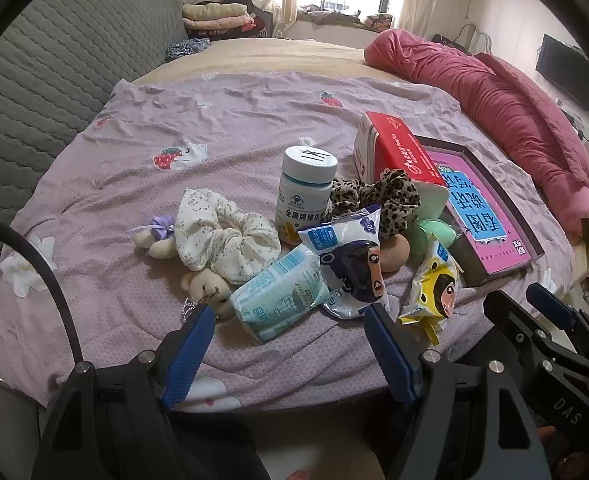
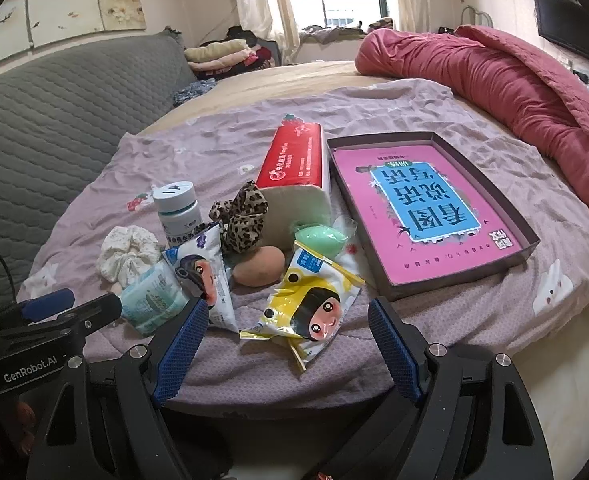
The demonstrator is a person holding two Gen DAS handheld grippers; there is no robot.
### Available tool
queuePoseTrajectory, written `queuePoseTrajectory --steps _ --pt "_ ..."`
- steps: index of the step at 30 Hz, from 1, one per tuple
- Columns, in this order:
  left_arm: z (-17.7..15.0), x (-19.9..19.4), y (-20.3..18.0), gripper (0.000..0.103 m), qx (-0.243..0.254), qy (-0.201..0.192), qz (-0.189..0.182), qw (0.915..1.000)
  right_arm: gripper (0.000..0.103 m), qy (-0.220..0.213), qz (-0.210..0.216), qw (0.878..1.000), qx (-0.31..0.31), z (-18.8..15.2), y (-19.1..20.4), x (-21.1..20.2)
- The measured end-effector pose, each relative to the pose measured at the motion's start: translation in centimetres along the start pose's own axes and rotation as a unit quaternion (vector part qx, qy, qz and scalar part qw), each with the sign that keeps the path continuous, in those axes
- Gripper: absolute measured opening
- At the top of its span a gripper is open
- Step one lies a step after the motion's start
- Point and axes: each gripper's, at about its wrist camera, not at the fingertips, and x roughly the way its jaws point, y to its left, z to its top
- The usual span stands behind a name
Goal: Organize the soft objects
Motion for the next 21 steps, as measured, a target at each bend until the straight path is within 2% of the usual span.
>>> queuePoseTrajectory --steps 21 --pt "-0.28 0.58 -0.03 0.077 0.0 0.007 -0.003 1.0 0.083 0.007 -0.003 1.0 0.006 -0.09 -0.17 0.3"
